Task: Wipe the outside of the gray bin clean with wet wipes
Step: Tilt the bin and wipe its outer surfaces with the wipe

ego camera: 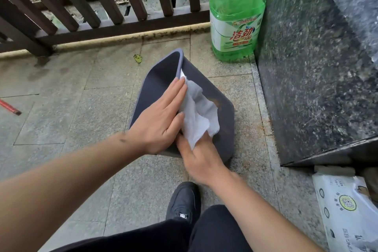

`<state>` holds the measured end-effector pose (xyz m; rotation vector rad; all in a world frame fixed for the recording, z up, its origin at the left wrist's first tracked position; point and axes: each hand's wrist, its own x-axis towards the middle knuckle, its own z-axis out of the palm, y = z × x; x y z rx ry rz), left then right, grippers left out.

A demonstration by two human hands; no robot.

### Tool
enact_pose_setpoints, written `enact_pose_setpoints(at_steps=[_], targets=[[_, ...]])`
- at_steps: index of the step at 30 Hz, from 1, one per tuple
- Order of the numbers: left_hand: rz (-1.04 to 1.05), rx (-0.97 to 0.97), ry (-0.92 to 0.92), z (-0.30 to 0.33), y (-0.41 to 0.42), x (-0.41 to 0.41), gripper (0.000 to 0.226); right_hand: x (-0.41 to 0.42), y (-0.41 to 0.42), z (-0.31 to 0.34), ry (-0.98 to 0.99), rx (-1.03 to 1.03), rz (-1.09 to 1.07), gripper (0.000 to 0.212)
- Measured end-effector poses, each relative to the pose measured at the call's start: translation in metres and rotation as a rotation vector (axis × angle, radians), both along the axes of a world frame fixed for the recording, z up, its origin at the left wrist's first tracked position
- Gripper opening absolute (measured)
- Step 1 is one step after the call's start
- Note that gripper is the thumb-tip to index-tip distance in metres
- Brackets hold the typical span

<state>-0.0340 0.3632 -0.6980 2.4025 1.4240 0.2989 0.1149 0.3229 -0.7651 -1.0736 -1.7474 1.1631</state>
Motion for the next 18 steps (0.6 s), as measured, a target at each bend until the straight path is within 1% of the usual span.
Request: enact_pose_setpoints(at_steps=[2,3,6,8,11,13,16,18], targets=[[0.022,-0.004,-0.028,-0.002,0.000,0.004,0.071,-0.006,-0.002,-0.003,-0.097,0.099,0.048,0.036],[0.030,-0.011,-0.046,-0.002,0.000,0.007,0.073,-0.008,-0.003,-0.005,-0.148,0.142,0.047,0.036],[0.042,-0.021,-0.070,-0.005,0.000,0.013,0.074,-0.010,-0.004,-0.012,-0.287,0.199,0.002,0.049],[0.050,-0.020,-0.062,-0.005,0.000,0.012,0.073,-0.007,-0.003,-0.021,-0.335,0.163,-0.014,0.060],[0.063,-0.016,-0.038,-0.004,0.000,0.009,0.069,0.003,-0.009,-0.042,-0.429,-0.088,-0.050,0.076],[0.072,-0.009,-0.015,-0.004,0.000,0.007,0.067,0.014,-0.015,-0.063,-0.438,-0.256,-0.083,0.082],[0.074,-0.003,-0.007,-0.003,-0.001,0.008,0.065,0.033,-0.021,-0.086,-0.381,-0.505,-0.197,0.081],[0.063,-0.007,-0.012,-0.002,-0.001,0.014,0.065,0.044,-0.021,-0.095,-0.304,-0.604,-0.291,0.085]])
